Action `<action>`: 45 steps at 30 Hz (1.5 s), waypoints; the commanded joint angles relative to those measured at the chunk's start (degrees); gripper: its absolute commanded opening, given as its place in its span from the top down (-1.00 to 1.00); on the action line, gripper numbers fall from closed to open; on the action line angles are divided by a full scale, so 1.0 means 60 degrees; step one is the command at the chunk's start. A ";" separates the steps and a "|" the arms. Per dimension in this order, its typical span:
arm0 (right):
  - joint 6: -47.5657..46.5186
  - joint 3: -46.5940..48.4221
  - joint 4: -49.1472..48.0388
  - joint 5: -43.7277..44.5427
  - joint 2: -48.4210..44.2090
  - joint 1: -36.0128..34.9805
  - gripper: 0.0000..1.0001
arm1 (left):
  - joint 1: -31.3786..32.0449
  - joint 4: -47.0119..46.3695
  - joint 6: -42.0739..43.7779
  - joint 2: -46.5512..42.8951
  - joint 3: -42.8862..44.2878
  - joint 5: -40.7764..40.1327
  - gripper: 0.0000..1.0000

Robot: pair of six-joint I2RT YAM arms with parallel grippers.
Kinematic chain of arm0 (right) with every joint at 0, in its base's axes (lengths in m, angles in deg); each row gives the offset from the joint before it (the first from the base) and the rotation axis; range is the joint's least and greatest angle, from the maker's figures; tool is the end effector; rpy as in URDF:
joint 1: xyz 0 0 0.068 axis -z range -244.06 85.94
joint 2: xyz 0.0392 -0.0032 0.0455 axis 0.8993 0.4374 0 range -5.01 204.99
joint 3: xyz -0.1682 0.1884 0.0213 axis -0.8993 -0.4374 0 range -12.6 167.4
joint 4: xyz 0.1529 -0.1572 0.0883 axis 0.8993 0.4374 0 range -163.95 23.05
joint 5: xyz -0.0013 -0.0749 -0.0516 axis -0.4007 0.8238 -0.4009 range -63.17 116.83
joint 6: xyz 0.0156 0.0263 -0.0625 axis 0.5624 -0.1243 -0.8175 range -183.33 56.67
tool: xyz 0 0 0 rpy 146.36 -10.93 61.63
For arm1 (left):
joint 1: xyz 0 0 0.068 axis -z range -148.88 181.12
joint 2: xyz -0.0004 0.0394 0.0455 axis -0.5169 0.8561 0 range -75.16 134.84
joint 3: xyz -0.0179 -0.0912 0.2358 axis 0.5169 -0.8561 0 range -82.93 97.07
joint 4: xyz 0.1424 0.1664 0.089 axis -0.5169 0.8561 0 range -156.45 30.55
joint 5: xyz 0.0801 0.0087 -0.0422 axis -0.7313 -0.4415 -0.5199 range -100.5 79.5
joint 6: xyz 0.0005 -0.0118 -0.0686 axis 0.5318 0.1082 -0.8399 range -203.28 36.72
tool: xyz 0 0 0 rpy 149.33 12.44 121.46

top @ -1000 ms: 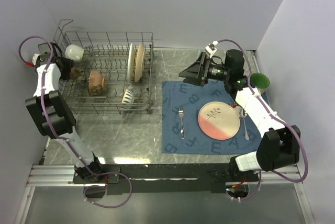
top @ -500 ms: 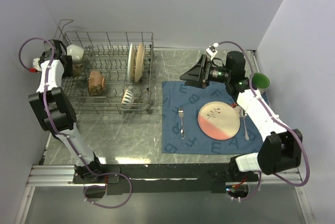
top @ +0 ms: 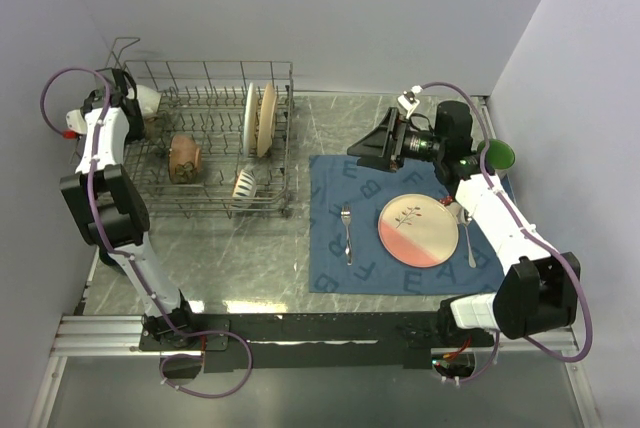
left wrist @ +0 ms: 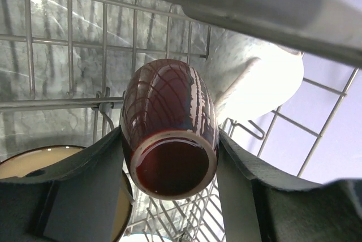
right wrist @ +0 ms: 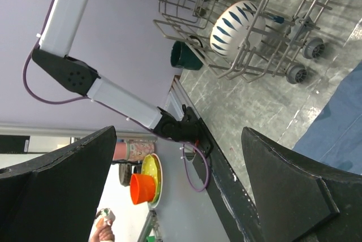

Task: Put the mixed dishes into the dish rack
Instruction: Place the cup upside down on the dish rack

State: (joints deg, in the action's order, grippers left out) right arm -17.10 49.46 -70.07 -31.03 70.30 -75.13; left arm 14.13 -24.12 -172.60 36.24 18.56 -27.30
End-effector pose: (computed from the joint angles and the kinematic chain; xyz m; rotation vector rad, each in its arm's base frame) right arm 0.2693 0.1013 0.3272 -0.1649 2.0433 1.5925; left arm 0.3899 0.1362 0.2609 -2.0234 1.3625 -0.2012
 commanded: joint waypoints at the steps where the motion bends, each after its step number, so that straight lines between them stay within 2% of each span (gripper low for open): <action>1: -0.0192 -0.0075 -0.0163 0.0050 -0.0408 0.0131 -1.00 | 0.0108 0.0240 -0.0671 -0.0211 0.0121 -0.0232 0.84; 5: -0.0162 -0.0075 -0.0207 0.0020 -0.0393 0.0117 -1.00 | 0.0181 0.0650 -0.0393 -0.0036 0.0282 -0.0495 0.85; 11: -0.0133 -0.0104 -0.0280 -0.0038 -0.0320 0.0146 -1.00 | 0.0415 0.1192 -0.0172 0.0096 0.0297 -0.1272 0.57; 15: -0.0133 -0.0075 -0.0280 -0.0126 -0.0261 0.0160 -1.00 | 0.0430 0.1046 -0.0362 0.0155 0.0194 -0.1098 0.41; 21: -0.0221 -0.0119 -0.0193 -0.0155 -0.0334 0.0190 -1.00 | 0.0518 0.1120 -0.0597 0.0448 0.0487 -0.0994 0.42; 26: -0.0148 -0.0295 -0.0339 -0.0199 -0.0422 0.0277 -1.00 | 0.0547 0.1295 -0.0363 0.0682 0.0750 -0.1462 0.43; 29: -0.0075 -0.0368 -0.0412 -0.0258 -0.0422 0.0336 -1.00 | 0.0591 0.1442 -0.0392 0.0726 0.0736 -0.1726 0.35; 33: -0.0104 -0.0310 -0.0368 -0.0346 -0.0335 0.0395 -1.00 | 0.0606 0.1295 -0.0654 0.0741 0.0619 -0.1785 0.11; 38: -0.0381 0.0143 0.0187 -0.0478 -0.0115 0.0453 -1.00 | 0.0621 0.1500 -0.0977 0.0829 0.0751 -0.2034 -0.04; 40: -0.0397 0.0377 0.0320 -0.0478 -0.0013 0.0468 -1.00 | 0.0621 0.1413 -0.0964 0.0829 0.0692 -0.2210 -0.15; 41: -0.0324 0.0437 0.0306 -0.0463 0.0002 0.0454 -1.00 | 0.0620 0.1441 -0.0978 0.0843 0.0692 -0.2254 -0.27; 45: -0.0177 0.0598 0.0246 -0.0492 0.0046 0.0468 -1.00 | 0.0635 0.1529 -0.1007 0.0975 0.0663 -0.2298 -0.46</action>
State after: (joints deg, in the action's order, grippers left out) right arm -18.01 49.57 -68.30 -32.83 70.76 -72.80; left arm 17.71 -17.41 -177.26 40.30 21.88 -39.08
